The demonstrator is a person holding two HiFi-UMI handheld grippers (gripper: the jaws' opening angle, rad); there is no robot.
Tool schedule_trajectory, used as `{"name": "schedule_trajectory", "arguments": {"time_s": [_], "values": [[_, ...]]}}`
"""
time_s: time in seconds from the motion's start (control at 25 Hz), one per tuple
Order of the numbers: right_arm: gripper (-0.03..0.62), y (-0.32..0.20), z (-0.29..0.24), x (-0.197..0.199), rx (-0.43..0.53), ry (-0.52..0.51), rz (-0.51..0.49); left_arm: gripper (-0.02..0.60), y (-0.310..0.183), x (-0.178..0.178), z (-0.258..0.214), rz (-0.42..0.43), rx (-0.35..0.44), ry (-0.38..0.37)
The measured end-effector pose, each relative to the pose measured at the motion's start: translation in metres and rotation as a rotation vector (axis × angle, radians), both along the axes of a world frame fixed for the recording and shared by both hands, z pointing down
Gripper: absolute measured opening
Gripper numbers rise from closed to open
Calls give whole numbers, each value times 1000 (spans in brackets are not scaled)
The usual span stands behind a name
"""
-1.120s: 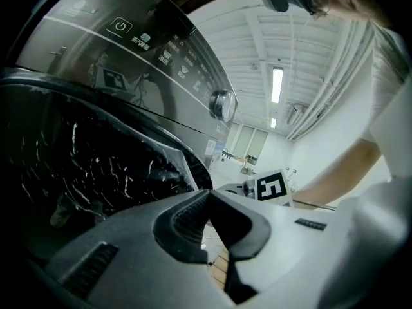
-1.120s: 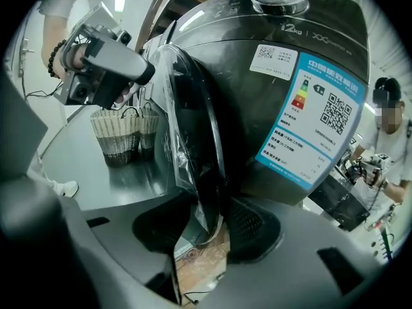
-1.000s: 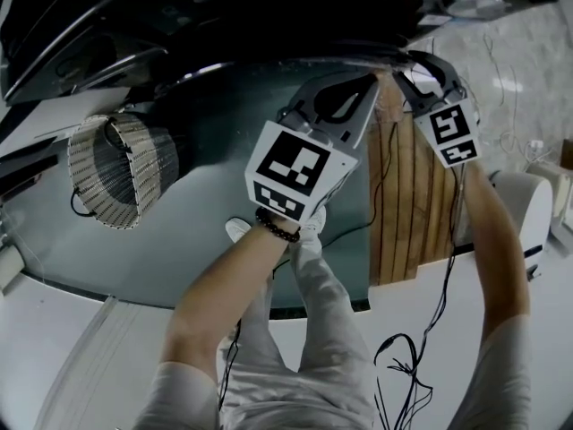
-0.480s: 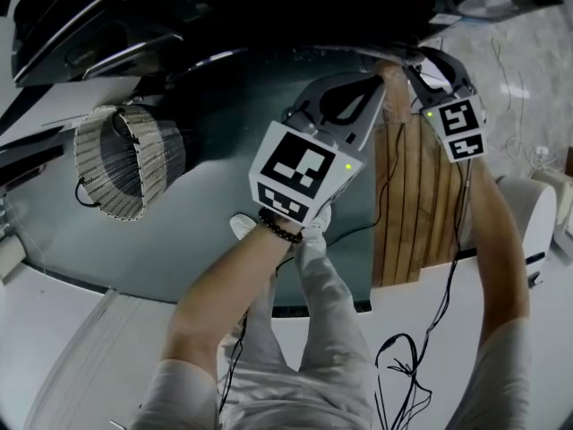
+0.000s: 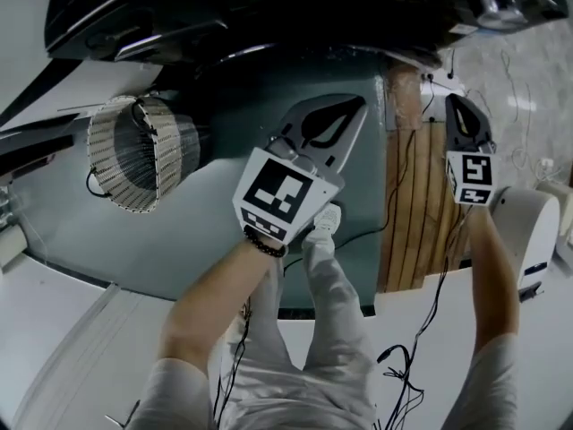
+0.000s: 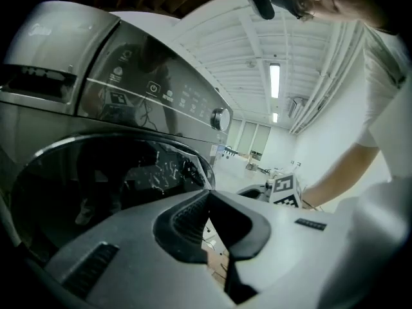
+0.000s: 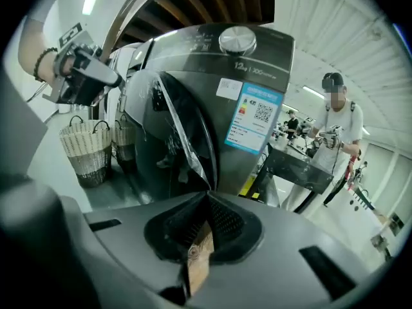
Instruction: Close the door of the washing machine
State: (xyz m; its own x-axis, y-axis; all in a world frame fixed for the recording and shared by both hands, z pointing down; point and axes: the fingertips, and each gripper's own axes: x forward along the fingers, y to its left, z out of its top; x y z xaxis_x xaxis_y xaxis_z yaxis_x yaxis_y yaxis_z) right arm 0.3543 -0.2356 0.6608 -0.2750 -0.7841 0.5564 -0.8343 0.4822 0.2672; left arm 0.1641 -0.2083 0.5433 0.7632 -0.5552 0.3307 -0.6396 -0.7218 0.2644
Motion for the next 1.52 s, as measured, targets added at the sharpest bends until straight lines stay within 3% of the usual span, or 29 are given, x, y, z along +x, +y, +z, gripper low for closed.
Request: {"name": "schedule_trajectory", "arguments": {"time_s": [0.2,0.32,0.68,1.16,1.52], "values": [[11,58,-36,8,7,-108,99,2,20,-45,-18,-49,8,-4],[11,84,-70,-3,18,-184,138,2,39,-63,-41,-37,51,-17],[11,143,-229,-69,80,-337,74,2,106,-116,-146,-88,36,-32],[11,181,-449,-107,251,-426,74,3,147,-183,-362,-200,233,60],[11,216,-549,-96,381,-439,88,2,176,-219,-447,-262,359,87]]}}
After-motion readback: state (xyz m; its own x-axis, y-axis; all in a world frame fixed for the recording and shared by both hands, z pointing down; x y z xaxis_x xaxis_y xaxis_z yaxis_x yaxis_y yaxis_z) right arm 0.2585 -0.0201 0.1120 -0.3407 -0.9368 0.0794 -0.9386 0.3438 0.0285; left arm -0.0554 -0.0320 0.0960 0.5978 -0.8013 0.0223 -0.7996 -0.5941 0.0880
